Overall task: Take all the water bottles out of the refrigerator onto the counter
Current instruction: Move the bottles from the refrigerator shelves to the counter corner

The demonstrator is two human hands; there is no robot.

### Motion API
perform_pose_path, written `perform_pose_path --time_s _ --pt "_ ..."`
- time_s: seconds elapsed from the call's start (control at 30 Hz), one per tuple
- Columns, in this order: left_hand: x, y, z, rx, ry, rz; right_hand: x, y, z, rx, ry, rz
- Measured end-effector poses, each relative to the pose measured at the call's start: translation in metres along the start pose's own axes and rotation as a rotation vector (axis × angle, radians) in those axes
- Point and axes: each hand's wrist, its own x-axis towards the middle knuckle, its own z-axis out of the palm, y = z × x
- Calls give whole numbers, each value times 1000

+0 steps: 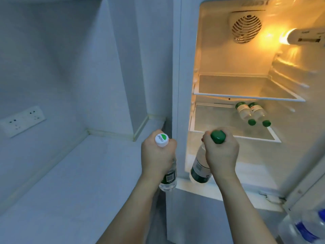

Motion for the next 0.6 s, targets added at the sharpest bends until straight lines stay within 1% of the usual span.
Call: perform_pose_path --time_s 0.2,0.4,0.5,0.6 --pt "-17 -14 -45 43 92 -43 -29 -13 21 31 -151 32" --pt "-25 -20 -75 113 227 -145 -40 -28 45 120 -302 27" --pt "-39 -28 -93 170 310 -186 -55 -28 60 143 -418 25" --pt "-59 -35 -117 178 405 -228 -79 -31 78 170 -553 33"
